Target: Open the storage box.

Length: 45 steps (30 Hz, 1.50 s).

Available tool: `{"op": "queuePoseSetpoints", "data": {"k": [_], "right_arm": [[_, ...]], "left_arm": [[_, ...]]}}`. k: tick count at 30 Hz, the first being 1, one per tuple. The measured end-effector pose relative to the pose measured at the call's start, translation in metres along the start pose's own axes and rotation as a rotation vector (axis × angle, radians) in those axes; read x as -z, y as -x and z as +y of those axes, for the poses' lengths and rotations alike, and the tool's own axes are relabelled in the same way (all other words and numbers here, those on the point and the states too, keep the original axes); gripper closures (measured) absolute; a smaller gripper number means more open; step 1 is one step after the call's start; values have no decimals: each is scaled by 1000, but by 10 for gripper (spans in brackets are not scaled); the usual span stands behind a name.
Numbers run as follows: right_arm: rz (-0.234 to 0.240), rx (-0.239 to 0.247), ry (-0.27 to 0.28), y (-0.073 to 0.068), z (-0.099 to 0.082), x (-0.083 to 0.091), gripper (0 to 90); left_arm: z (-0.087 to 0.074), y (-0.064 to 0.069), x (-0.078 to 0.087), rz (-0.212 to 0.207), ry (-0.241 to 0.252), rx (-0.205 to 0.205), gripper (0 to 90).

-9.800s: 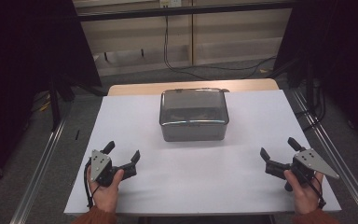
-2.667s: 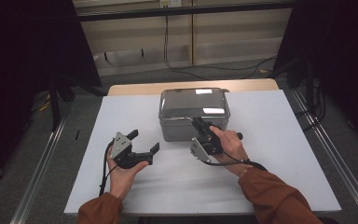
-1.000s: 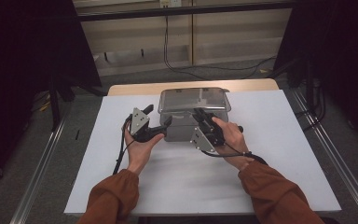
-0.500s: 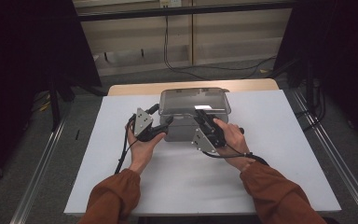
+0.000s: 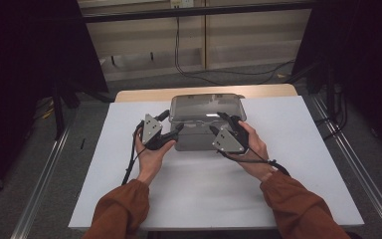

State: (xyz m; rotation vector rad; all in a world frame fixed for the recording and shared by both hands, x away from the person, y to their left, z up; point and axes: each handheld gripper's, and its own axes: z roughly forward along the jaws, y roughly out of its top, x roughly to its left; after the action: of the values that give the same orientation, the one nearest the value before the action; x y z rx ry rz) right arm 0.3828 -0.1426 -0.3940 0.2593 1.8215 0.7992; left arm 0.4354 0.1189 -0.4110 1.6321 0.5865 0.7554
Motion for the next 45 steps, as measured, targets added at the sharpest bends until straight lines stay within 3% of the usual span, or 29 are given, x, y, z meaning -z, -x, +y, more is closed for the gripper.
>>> {"op": "queuePoseSetpoints", "data": {"k": [7, 11, 16, 20, 27, 31, 45], "right_arm": [[30, -107, 8, 7, -5, 0, 330], [48, -174, 18, 11, -7, 1, 313], [100, -287, 21, 18, -12, 2, 199], [108, -355, 14, 23, -20, 4, 157], [114, -413, 11, 30, -32, 4, 29], [109, -430, 3, 33, -36, 3, 58], [109, -517, 6, 48, -55, 5, 187]], "left_arm": [[-1, -1, -1, 2, -5, 11, 351], [0, 0, -1, -1, -5, 8, 351], [-1, -1, -2, 2, -5, 9, 358], [-2, -2, -2, 2, -11, 5, 361], [-2, -2, -3, -2, -13, 12, 363], [-3, -2, -3, -3, -8, 36, 363], [-1, -2, -2, 8, -6, 31, 367]]}}
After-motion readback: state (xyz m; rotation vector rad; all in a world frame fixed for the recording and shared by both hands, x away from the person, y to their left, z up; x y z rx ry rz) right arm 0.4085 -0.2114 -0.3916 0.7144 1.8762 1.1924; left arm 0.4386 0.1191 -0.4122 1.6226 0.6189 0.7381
